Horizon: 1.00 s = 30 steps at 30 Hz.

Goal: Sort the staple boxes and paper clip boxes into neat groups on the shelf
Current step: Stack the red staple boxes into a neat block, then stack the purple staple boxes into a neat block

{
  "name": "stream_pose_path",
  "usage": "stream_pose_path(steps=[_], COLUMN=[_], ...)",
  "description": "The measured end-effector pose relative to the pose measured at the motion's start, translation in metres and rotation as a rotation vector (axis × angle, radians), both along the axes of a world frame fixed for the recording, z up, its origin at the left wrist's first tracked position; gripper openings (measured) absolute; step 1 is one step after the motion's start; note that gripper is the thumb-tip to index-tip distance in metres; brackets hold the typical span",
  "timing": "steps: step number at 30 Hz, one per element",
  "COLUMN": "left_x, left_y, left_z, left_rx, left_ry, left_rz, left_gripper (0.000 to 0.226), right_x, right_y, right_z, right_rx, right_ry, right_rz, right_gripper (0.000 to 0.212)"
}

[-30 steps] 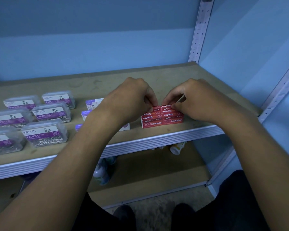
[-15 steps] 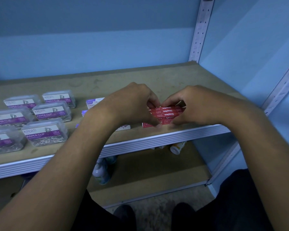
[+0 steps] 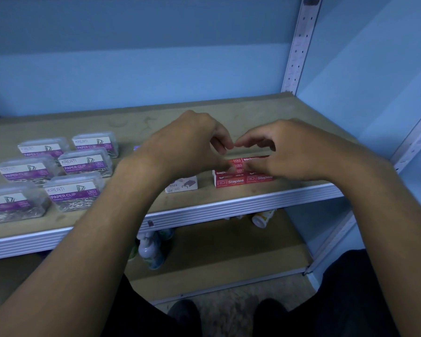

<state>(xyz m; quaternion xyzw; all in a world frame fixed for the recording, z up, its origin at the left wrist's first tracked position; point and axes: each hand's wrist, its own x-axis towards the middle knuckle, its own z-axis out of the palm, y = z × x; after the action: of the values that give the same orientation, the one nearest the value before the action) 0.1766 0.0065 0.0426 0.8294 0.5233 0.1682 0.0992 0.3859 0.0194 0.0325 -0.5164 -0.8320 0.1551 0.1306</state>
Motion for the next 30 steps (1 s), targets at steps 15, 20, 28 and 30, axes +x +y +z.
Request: stream_pose_path(steps=[15, 20, 28, 30], left_x=[-0.078, -0.098, -0.105, -0.105], left_y=[-0.009, -0.014, -0.014, -0.013], left_z=[0.006, 0.002, -0.009, -0.010], left_rx=[0.125, 0.063, 0.005, -0.002], left_ry=[-0.007, 0.008, 0.024, 0.026], left_rz=[0.230, 0.260, 0.230, 0.224], left_gripper=[0.022, 0.024, 0.027, 0.026], right_x=[-0.055, -0.072, -0.098, -0.103], right_y=[0.011, 0.016, 0.022, 0.024], right_z=[0.005, 0.004, -0.004, -0.006], right_rx=[0.092, 0.106, 0.074, 0.066], right_ry=[0.126, 0.117, 0.120, 0.116], right_rz=[0.101, 0.131, 0.171, 0.171], right_gripper=[0.030, 0.025, 0.023, 0.023])
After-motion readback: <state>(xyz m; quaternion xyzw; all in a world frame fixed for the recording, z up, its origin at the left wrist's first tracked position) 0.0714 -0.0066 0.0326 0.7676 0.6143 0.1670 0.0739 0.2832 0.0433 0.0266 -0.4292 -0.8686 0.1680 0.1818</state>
